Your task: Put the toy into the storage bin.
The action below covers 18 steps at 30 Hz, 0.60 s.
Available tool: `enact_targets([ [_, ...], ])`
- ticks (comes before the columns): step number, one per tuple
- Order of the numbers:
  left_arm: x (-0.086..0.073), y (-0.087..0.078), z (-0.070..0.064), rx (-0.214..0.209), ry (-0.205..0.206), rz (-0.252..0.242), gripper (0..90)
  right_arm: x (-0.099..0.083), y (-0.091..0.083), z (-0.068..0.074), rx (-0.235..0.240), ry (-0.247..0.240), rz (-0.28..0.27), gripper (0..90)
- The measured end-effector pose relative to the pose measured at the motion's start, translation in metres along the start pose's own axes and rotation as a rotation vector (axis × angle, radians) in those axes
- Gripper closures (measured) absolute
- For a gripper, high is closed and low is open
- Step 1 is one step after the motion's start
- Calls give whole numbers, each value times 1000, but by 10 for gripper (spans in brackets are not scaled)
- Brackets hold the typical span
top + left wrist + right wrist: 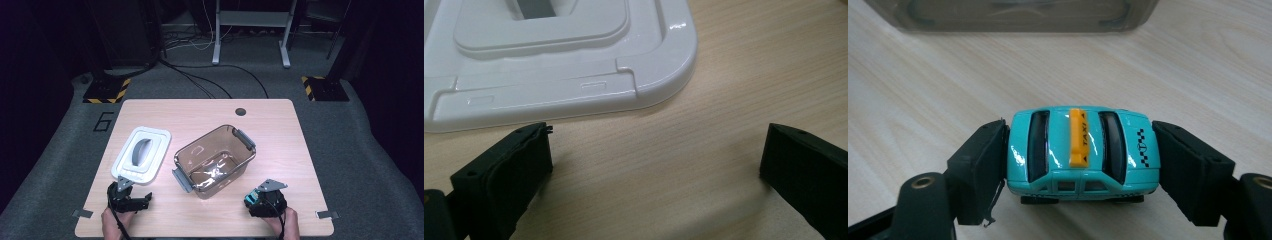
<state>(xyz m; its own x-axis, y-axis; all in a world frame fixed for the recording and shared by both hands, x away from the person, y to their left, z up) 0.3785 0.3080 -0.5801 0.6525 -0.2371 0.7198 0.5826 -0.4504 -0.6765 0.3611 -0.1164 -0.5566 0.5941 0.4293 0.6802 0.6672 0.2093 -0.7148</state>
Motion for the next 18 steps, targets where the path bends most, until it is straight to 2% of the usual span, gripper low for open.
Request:
enact_targets([
  [12,0,0,0,0,0,0,0,6,8,-23,-38,39,11,242],
  [18,0,0,0,0,0,0,0,13,11,-37,-58,39,-1,242],
])
Point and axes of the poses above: each handheld gripper's, and its own axes: y roughly forward along the jaws, x roughly out of its top, z roughly to its left, the point moved 7 cm from there along y, roughly forward along the jaws, and after that the axes turned 13 degrees about -x, right-handed, at the moved point
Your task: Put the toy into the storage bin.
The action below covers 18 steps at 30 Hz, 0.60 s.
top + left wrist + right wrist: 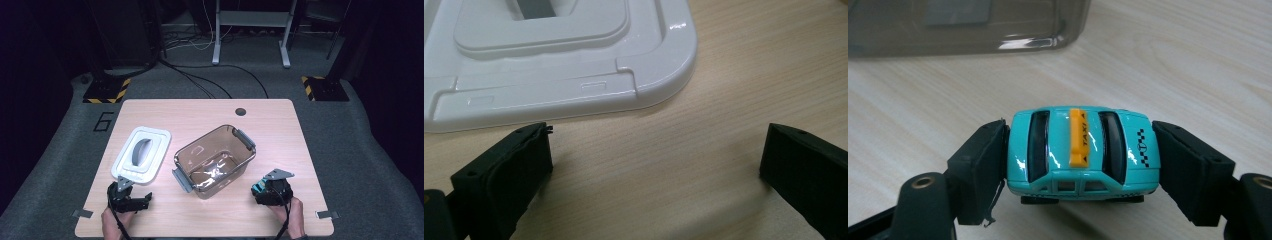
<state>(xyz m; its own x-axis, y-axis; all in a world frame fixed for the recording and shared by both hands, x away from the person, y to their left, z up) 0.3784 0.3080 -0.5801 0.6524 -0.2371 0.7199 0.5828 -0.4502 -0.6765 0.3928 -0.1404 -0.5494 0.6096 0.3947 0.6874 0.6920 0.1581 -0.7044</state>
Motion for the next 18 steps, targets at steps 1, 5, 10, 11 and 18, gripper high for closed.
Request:
enact_targets([
  [1,0,0,0,0,0,0,0,1,1,-3,-5,4,-1,242],
  [5,0,0,0,0,0,0,0,6,3,-10,-7,22,5,242],
  [10,0,0,0,0,0,0,0,9,9,-18,-13,28,14,242],
  [11,0,0,0,0,0,0,0,9,9,-19,-17,29,16,242],
  [18,0,0,0,0,0,0,0,15,14,-28,-33,29,17,242],
])
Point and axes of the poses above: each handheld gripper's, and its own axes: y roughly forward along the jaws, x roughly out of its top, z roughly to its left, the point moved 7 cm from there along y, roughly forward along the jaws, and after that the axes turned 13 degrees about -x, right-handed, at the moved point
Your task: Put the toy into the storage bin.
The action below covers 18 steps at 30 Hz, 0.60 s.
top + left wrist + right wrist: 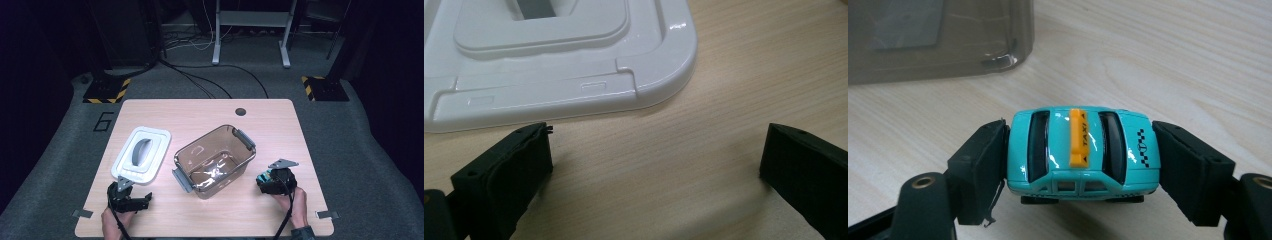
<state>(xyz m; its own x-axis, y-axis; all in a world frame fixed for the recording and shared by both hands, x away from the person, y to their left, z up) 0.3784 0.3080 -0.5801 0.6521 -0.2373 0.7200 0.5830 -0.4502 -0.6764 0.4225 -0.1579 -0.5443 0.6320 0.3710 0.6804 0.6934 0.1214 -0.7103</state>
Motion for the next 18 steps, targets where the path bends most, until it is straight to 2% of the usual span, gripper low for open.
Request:
enact_targets([
  [9,0,0,0,0,-1,2,0,14,7,-13,-20,-3,2,242],
  [18,0,0,0,0,0,0,0,26,12,-25,-38,17,5,243],
])
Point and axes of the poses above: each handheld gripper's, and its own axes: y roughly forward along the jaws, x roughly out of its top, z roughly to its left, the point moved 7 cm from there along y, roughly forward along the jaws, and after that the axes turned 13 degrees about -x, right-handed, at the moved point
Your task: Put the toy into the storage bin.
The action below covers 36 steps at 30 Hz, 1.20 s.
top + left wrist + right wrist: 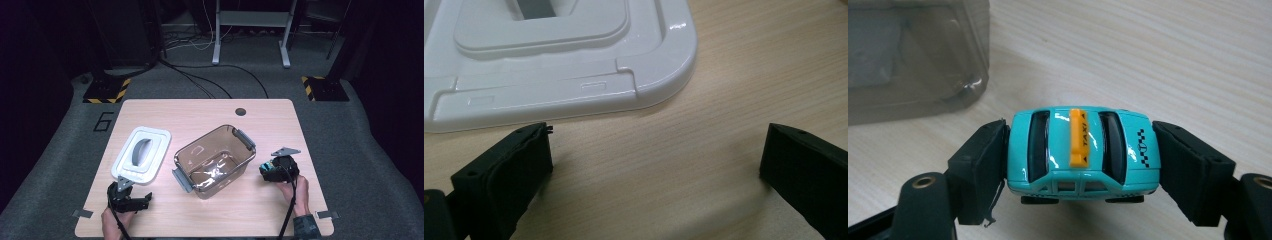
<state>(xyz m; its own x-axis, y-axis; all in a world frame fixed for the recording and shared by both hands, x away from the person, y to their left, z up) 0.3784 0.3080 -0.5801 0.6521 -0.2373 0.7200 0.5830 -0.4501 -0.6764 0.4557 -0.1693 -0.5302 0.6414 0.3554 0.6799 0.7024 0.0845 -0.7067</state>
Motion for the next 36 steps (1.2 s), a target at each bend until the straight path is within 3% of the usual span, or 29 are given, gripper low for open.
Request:
enact_targets([
  [14,0,0,0,-1,0,0,0,20,11,-17,-27,16,-8,243],
  [22,0,0,0,-2,-1,4,0,36,7,-28,-46,28,-13,242],
  [36,0,0,0,-1,0,0,0,56,1,-32,-58,18,-38,243],
])
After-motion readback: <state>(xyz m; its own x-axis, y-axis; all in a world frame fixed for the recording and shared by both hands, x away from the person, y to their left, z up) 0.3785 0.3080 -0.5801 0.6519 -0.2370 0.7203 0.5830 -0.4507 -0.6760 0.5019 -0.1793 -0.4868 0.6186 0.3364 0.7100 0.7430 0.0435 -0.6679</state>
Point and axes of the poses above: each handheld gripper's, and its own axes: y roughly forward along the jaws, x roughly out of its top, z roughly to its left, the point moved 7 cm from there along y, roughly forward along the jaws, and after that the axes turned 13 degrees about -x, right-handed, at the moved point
